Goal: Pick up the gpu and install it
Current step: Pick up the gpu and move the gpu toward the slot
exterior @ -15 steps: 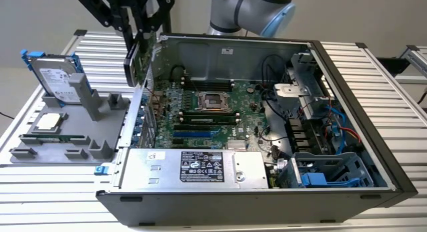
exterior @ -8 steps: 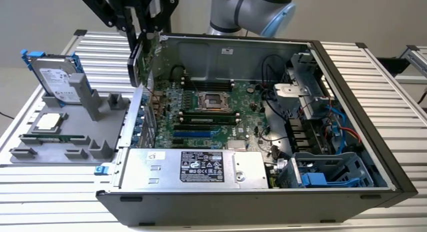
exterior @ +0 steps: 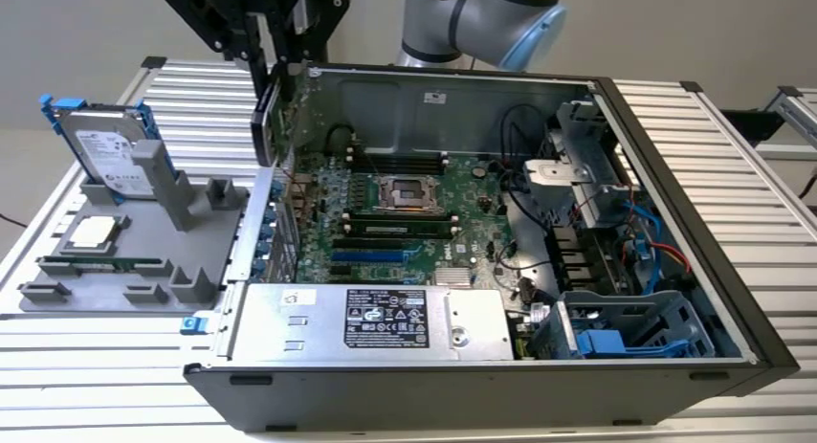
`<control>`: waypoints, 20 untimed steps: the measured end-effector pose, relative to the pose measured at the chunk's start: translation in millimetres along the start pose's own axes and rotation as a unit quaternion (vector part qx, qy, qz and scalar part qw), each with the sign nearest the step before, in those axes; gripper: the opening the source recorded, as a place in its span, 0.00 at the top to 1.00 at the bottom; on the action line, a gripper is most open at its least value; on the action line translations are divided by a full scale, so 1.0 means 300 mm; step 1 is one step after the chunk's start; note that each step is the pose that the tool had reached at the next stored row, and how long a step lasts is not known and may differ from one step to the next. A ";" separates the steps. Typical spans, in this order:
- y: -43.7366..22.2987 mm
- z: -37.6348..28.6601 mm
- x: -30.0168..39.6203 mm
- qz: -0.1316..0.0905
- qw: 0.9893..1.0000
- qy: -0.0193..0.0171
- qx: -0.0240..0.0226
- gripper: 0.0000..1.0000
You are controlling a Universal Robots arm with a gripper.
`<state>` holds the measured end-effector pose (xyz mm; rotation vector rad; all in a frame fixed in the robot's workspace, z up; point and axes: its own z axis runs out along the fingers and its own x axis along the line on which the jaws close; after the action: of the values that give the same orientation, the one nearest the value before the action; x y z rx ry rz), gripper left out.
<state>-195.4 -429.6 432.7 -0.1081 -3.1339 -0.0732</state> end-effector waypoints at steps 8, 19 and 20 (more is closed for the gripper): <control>0.001 0.000 -0.015 0.000 1.000 0.000 0.000 1.00; 0.002 0.000 -0.026 0.000 1.000 0.000 0.000 1.00; 0.002 0.000 -0.028 0.000 1.000 0.000 0.000 1.00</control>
<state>-187.0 -429.6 432.7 -0.1082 -3.1336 -0.0730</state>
